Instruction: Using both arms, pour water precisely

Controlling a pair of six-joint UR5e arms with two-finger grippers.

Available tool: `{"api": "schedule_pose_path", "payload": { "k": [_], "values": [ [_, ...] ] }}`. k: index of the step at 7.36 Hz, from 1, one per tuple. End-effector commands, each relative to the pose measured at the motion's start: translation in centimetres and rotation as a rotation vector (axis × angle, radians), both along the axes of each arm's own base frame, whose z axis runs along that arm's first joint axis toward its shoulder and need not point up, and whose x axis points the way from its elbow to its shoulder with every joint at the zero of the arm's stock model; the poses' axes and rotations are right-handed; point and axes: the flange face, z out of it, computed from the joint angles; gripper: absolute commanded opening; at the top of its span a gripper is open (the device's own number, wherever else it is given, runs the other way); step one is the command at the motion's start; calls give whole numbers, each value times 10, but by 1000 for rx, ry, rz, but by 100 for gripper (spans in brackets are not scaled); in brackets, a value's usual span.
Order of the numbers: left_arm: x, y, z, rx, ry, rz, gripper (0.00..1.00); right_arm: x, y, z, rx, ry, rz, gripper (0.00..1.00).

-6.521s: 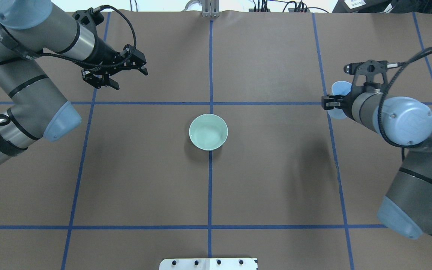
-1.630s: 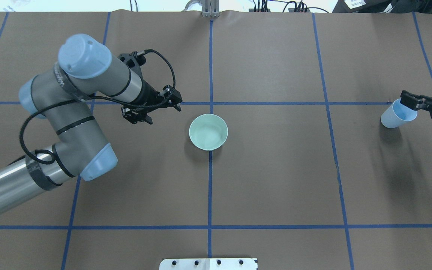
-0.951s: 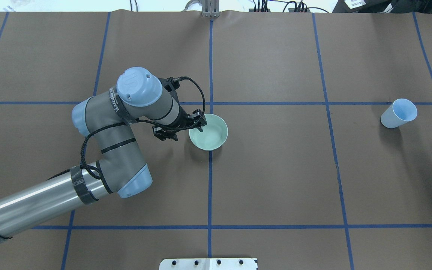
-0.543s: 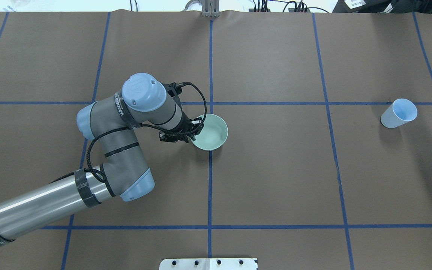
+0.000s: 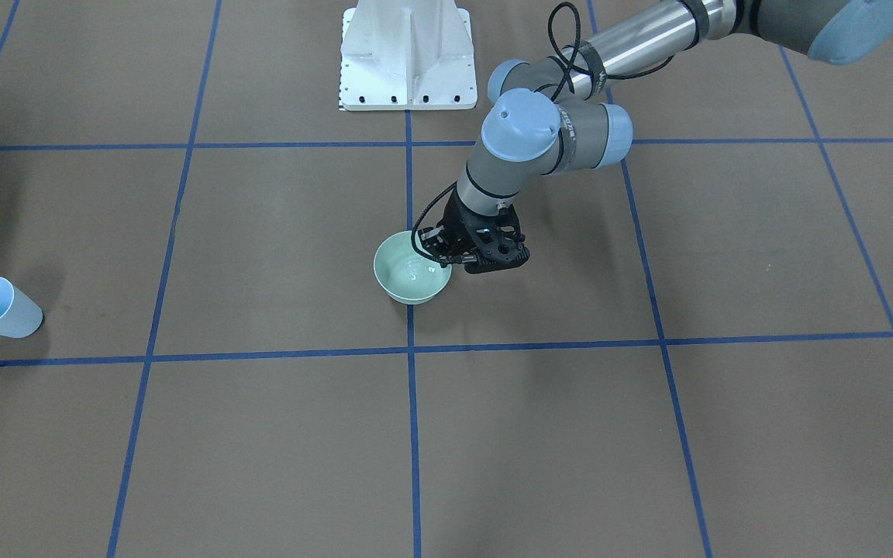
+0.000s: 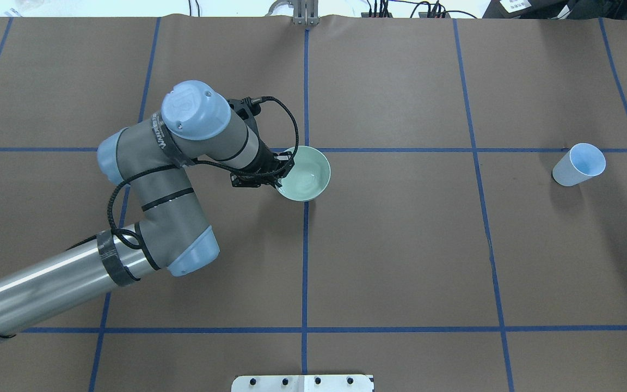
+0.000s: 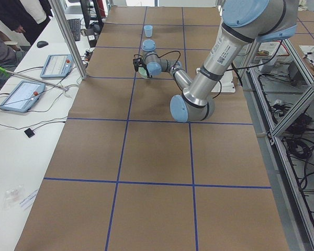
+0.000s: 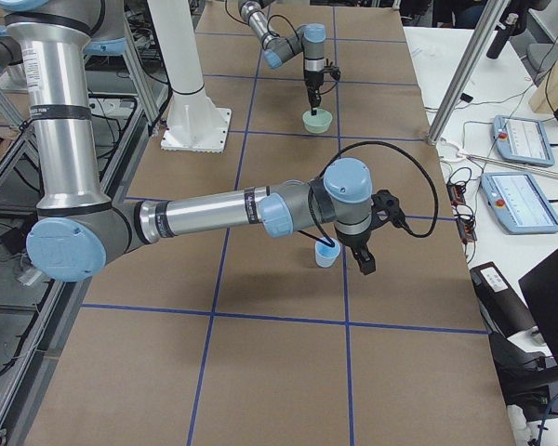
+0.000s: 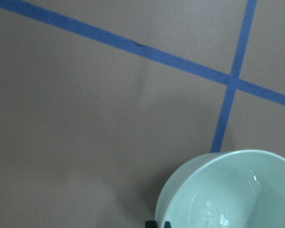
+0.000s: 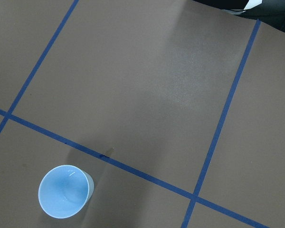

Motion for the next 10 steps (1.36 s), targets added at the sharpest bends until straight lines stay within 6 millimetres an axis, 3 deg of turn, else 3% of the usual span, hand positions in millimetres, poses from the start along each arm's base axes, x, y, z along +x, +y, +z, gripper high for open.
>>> {"api": "schedule_pose_path", "payload": {
  "k": [1,3,5,7,9,10],
  "values": [
    [-94,-9,64,27,-11,33,0,0,-12,7,-16,0,-1,100],
    [-189,14,158,110,-87,87,0,0,-18,10,-24,0,-1,100],
    [-253,31,246,177,-198,152,0,0,-17,11,-31,-1,2,100],
    [-291,35,302,205,-269,199,0,0,-17,16,-44,-1,6,100],
    [-321,22,356,183,-326,214,0,0,-17,17,-46,-1,6,100],
    [-329,18,373,174,-343,222,0,0,-17,16,-46,-1,7,100]
  ]
}}
